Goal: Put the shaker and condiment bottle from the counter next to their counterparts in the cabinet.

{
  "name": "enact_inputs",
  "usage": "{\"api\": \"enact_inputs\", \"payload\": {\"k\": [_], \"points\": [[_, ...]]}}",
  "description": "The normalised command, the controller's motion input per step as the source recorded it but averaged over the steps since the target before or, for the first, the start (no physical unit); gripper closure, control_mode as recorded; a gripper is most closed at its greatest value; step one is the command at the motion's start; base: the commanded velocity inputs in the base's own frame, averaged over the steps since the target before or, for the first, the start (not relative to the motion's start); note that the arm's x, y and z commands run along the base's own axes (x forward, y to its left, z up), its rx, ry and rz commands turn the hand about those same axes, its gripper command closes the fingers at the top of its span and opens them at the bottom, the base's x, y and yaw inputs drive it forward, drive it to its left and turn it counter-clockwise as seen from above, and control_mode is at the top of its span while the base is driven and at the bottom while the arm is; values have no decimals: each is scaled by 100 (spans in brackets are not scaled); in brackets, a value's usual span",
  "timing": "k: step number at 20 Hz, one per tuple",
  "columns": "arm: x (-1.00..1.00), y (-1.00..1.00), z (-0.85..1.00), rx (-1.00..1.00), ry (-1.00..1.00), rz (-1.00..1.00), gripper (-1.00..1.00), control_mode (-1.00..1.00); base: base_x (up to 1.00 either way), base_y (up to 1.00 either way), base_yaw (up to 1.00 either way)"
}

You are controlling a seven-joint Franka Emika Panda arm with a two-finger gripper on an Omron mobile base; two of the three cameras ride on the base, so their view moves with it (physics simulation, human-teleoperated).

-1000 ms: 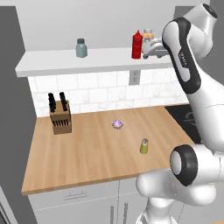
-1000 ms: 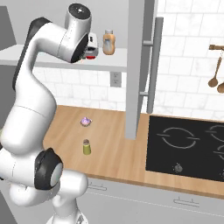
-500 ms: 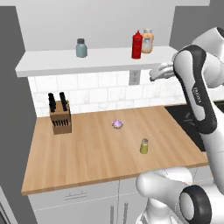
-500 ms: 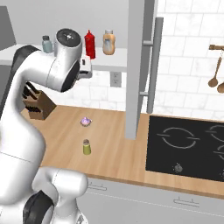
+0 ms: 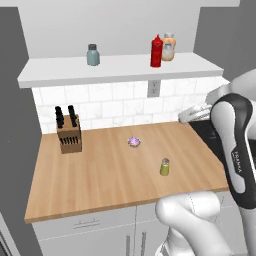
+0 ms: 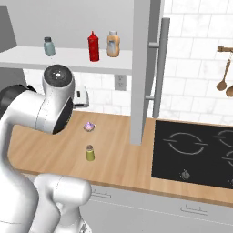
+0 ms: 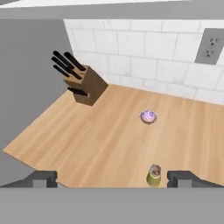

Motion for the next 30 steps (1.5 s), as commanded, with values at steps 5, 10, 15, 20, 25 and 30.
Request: {"api": "enact_inputs", "payload": {"k": [5, 10, 15, 20, 25, 30], "points": [[-34, 0, -50, 0, 0, -2, -100, -100, 0, 0, 0], [-10, 0, -71, 0, 4, -2, -100, -100, 0, 0, 0], [0, 1, -45, 0, 2, 0, -100, -100, 0, 0, 0], [0, 0, -60, 0, 9, 0, -100, -100, 0, 0, 0], [0, 1, -75, 0, 8, -1, -100, -100, 0, 0, 0], [0, 3, -58, 0, 2, -1, -100, -100, 0, 0, 0]]}}
